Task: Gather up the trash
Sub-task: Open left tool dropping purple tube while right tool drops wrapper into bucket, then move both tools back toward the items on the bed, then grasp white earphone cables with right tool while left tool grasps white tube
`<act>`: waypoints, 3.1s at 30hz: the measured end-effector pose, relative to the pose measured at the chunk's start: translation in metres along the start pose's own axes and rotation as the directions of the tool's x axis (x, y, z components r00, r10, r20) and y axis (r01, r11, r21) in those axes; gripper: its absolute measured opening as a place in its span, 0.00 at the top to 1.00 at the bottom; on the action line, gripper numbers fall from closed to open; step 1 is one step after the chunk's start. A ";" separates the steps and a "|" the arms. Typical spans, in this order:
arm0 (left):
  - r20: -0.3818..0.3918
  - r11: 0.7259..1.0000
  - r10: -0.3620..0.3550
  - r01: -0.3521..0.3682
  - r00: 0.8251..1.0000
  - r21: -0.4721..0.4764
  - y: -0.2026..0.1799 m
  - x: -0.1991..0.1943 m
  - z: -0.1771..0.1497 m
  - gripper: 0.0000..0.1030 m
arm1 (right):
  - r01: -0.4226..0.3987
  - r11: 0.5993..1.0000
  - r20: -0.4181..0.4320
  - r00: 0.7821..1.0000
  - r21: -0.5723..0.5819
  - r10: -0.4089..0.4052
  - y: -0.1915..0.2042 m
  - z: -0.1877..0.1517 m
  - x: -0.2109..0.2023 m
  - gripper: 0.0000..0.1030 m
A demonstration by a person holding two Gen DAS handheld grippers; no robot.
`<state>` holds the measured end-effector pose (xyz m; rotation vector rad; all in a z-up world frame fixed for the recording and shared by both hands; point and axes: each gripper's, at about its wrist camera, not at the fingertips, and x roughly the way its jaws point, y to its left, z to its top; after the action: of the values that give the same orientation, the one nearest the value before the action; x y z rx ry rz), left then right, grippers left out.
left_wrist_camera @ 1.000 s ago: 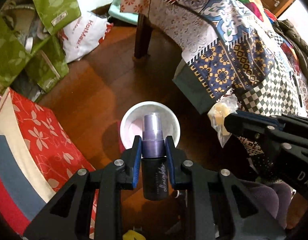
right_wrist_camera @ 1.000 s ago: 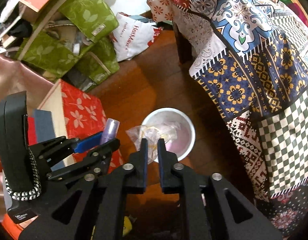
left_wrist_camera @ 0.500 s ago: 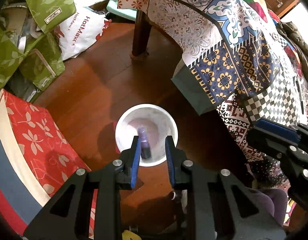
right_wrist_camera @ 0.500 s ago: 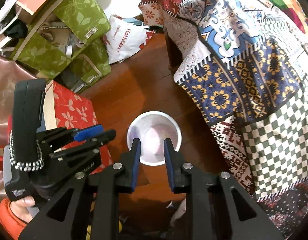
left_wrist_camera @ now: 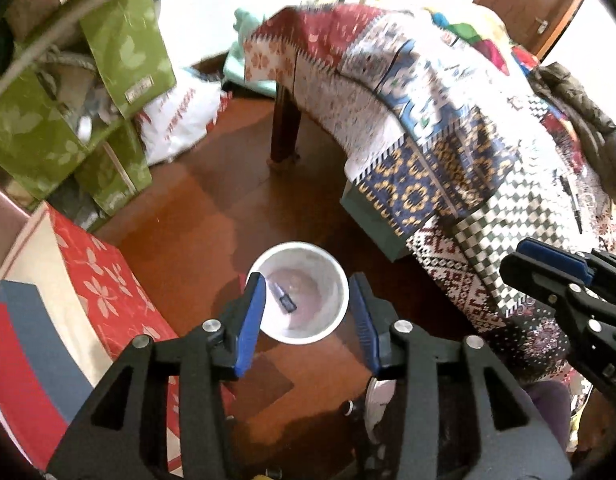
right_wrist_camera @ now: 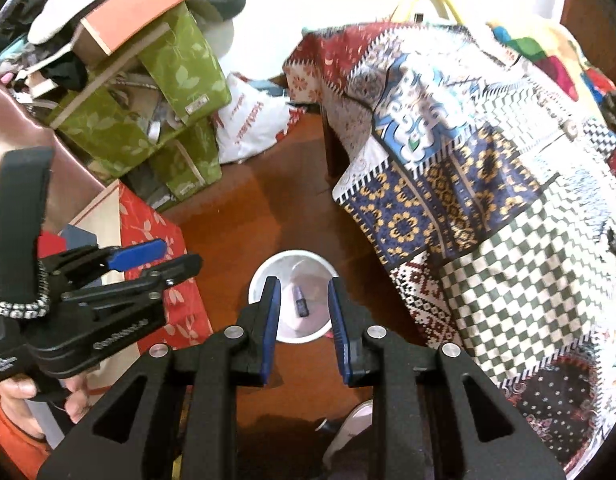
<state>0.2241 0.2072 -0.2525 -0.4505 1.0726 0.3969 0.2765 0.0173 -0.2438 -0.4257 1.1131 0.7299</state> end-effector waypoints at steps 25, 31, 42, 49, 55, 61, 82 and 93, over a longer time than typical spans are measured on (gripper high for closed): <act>0.353 0.972 -0.162 0.087 0.922 0.219 -0.148 -0.162 -0.007 0.52 | 0.201 0.968 0.410 0.878 0.150 -0.246 -0.076 -0.056 -0.190 0.51; 0.375 0.950 -0.224 0.114 0.900 0.292 -0.205 -0.172 0.002 0.52 | 0.249 0.945 0.446 0.836 0.211 -0.320 -0.112 -0.070 -0.226 0.50; 0.306 0.905 -0.303 0.172 0.903 0.390 -0.310 -0.137 0.026 0.51 | 0.296 0.893 0.411 0.807 0.338 -0.423 -0.198 -0.094 -0.246 0.49; 0.238 0.881 -0.302 0.175 0.923 0.441 -0.364 -0.090 0.045 0.51 | 0.323 0.855 0.344 0.813 0.405 -0.470 -0.258 -0.103 -0.235 0.49; 0.163 0.867 -0.291 0.188 0.943 0.461 -0.394 -0.038 0.060 0.51 | 0.322 0.824 0.254 0.844 0.465 -0.473 -0.312 -0.112 -0.207 0.49; 0.088 0.857 -0.265 0.193 0.960 0.477 -0.419 0.017 0.075 0.51 | 0.334 0.806 0.167 0.871 0.488 -0.462 -0.357 -0.113 -0.169 0.49; -0.072 0.827 -0.196 0.204 0.978 0.524 -0.463 0.165 0.105 0.51 | 0.235 0.773 0.069 0.939 0.589 -0.338 -0.465 -0.083 -0.064 0.49; -0.026 0.794 -0.184 0.164 0.983 0.585 -0.479 0.181 0.110 0.51 | 0.216 0.759 0.106 0.930 0.614 -0.351 -0.479 -0.090 -0.061 0.30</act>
<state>0.6306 -0.1205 -0.2955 0.0164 1.0508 -0.1045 0.5455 -0.3934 -0.2451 0.0306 0.9789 0.1200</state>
